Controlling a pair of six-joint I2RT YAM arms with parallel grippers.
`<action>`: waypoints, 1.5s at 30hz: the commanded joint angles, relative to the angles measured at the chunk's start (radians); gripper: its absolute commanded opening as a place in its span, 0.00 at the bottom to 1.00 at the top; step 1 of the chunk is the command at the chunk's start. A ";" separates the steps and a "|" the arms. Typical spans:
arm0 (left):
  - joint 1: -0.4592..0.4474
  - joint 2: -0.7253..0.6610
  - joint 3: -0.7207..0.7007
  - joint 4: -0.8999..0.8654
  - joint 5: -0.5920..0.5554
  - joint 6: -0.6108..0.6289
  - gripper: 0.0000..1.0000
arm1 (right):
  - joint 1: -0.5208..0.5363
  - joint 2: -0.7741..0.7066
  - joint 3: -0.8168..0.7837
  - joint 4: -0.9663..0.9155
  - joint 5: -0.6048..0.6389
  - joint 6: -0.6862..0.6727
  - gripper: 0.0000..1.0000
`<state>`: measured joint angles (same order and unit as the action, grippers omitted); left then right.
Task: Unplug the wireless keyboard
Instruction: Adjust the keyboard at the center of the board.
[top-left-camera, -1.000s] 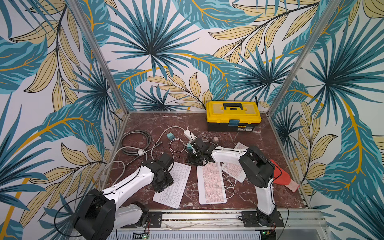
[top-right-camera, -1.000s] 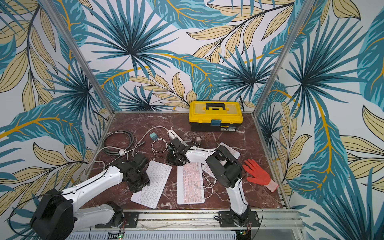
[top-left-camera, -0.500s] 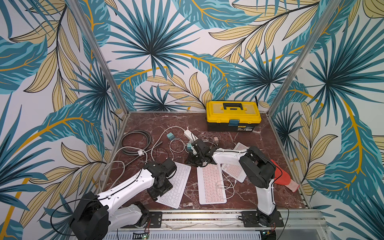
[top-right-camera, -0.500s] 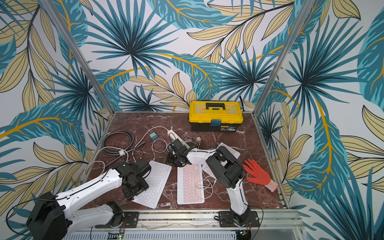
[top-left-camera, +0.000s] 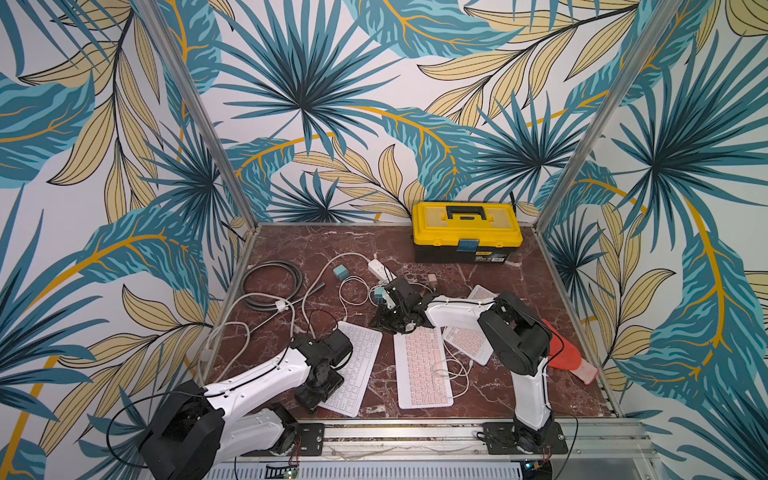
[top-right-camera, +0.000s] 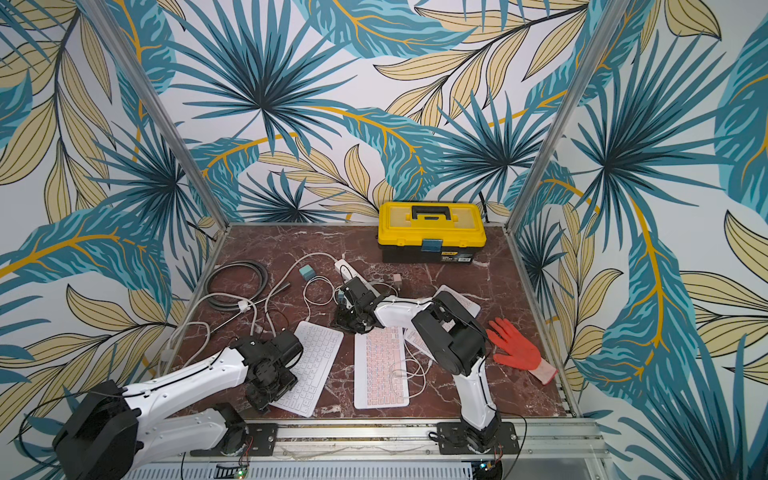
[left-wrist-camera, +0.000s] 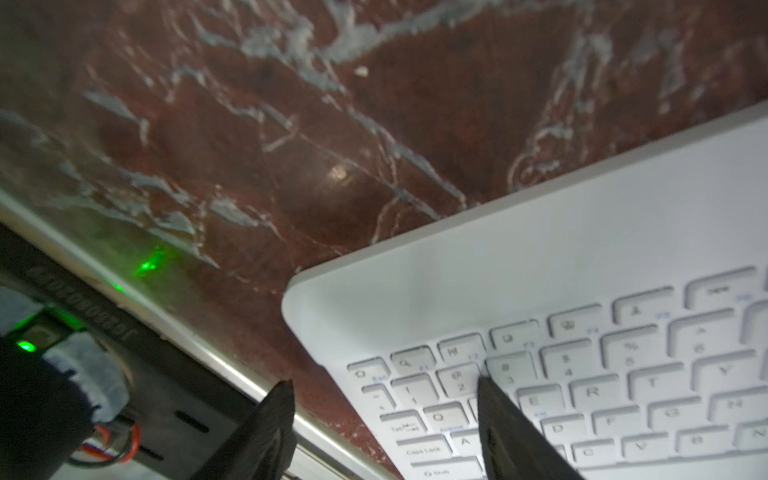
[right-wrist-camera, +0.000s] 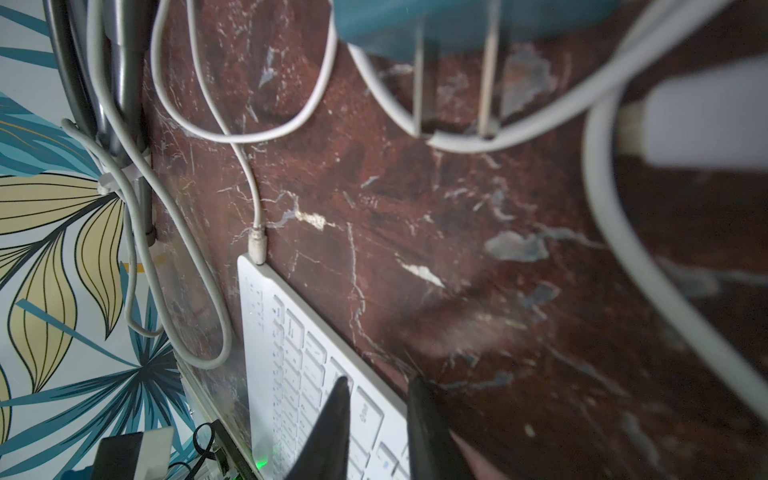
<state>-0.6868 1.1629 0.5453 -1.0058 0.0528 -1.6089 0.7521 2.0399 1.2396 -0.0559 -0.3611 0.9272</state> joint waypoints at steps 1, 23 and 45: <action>-0.004 0.052 -0.037 0.133 -0.015 -0.021 0.69 | 0.001 0.047 -0.013 -0.050 -0.012 0.004 0.27; -0.123 0.073 -0.132 0.283 -0.062 -0.071 0.73 | -0.007 0.055 -0.048 0.011 -0.084 0.066 0.26; -0.273 -0.003 -0.183 0.279 -0.232 -0.316 0.86 | -0.008 0.106 -0.017 0.020 -0.129 0.082 0.26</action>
<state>-0.9588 1.0832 0.4591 -0.8871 -0.1207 -1.8759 0.7338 2.0766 1.2335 0.0303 -0.4698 0.9989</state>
